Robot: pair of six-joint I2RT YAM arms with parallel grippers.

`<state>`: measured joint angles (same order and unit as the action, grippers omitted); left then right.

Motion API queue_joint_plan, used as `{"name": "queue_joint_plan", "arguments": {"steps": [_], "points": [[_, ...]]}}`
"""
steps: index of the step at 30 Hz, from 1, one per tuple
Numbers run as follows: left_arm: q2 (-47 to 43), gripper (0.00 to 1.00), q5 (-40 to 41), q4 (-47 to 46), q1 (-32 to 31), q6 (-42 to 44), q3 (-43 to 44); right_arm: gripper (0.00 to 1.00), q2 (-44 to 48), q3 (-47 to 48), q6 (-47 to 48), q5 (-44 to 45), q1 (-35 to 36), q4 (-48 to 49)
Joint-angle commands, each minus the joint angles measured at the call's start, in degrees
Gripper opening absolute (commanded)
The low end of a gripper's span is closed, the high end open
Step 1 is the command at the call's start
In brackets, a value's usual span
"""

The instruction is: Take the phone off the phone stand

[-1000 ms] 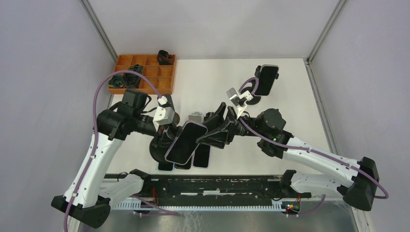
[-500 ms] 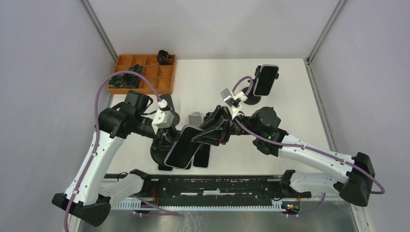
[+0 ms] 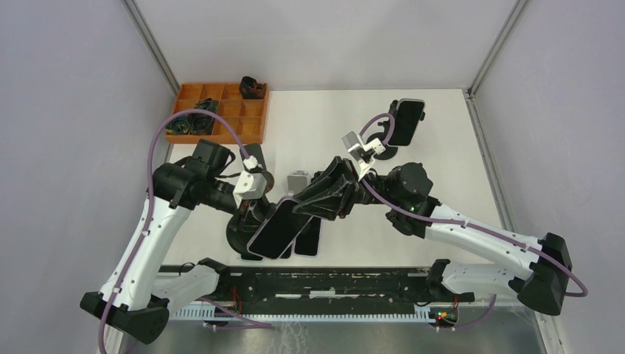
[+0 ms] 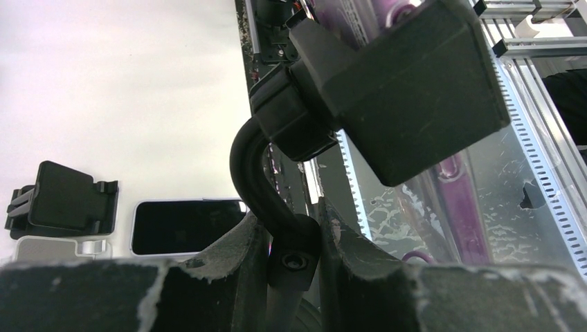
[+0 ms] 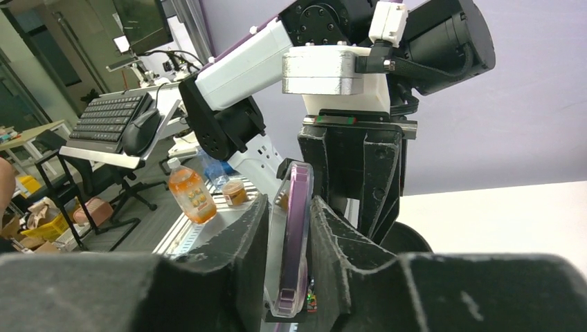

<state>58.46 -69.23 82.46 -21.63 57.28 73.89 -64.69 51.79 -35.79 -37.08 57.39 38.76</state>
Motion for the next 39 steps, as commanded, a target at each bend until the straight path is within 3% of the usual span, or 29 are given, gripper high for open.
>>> {"name": "queue_joint_plan", "arguments": {"steps": [1,4,10,12,14,15,25,39], "points": [[-0.7,0.02,-3.3,0.0,0.1,2.1,2.9,0.38,0.4,0.7,-1.2,-1.9,0.9,4.1],[-0.5,0.02,-3.1,-0.2,0.2,2.3,2.8,0.5,0.4,0.9,0.7,-3.8,1.5,1.8],[-0.4,0.02,-3.4,-0.2,0.1,2.4,3.1,0.49,-0.2,0.7,2.6,-3.4,2.2,-1.1],[-0.5,0.02,-3.4,-0.2,0.1,2.3,3.3,0.34,-0.6,0.9,2.6,-3.2,2.2,-1.2],[-0.6,0.02,-3.2,-0.2,0.1,2.2,3.3,0.08,0.0,1.4,4.6,-1.3,2.2,-3.6],[-0.7,0.02,-3.1,-0.2,0.2,2.1,3.2,0.01,0.3,1.7,5.3,-0.2,2.2,-4.6],[-2.5,0.02,1.4,0.4,0.1,6.1,1.6,0.0,5.8,11.0,15.3,8.5,1.6,-18.7],[-6.1,0.02,6.9,1.5,0.1,12.6,-2.7,0.0,11.8,8.5,9.0,9.1,-6.1,-12.0]]}}
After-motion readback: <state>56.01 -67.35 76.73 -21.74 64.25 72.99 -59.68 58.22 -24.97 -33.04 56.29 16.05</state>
